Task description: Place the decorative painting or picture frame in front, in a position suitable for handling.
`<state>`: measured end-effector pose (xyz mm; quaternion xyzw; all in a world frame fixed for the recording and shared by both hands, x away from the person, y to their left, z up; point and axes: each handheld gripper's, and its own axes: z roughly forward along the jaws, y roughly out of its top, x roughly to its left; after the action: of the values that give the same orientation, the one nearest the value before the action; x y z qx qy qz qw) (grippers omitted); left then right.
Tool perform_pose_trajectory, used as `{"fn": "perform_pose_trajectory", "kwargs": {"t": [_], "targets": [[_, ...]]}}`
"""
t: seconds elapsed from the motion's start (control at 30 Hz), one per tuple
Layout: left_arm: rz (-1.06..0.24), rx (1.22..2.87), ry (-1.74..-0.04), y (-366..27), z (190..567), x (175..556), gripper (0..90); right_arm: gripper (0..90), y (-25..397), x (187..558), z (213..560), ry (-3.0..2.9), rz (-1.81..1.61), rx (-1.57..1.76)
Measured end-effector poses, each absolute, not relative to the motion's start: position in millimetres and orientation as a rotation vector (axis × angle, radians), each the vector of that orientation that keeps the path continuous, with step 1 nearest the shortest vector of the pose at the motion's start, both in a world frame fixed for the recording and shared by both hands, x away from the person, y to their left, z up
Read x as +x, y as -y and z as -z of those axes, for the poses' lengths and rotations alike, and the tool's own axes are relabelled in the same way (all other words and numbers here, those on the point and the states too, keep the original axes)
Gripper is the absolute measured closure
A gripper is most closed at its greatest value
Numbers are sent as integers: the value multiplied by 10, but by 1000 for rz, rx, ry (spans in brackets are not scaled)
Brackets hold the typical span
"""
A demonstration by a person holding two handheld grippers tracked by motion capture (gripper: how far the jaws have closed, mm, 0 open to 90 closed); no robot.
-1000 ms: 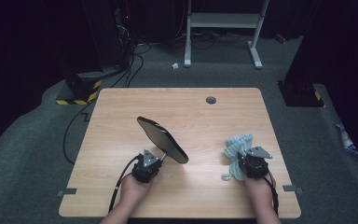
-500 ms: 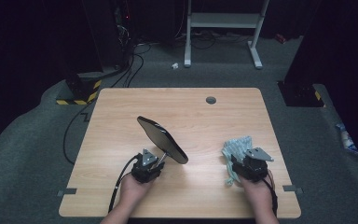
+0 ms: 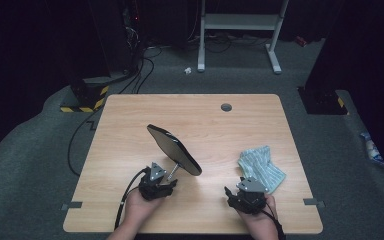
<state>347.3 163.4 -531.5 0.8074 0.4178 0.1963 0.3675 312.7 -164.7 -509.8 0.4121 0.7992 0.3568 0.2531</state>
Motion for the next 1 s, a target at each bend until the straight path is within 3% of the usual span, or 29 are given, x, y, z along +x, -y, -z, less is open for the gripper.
{"fn": "perform_pose_trajectory", "kwargs": {"t": [0.27,0.7,1.0], "targets": [[-517,2045,-1045,-1745,5235,3296,377,333,1648,3119,5122,-2189,-976,1136],[-428,2056,-966,-1552,5227,3227,530,342,1632,3163,5166,-2208,-976,1159],[-443,2092,-984,-1583,5302,3284,525,342,1567,3213,5179,-2215,-971,1175]]}}
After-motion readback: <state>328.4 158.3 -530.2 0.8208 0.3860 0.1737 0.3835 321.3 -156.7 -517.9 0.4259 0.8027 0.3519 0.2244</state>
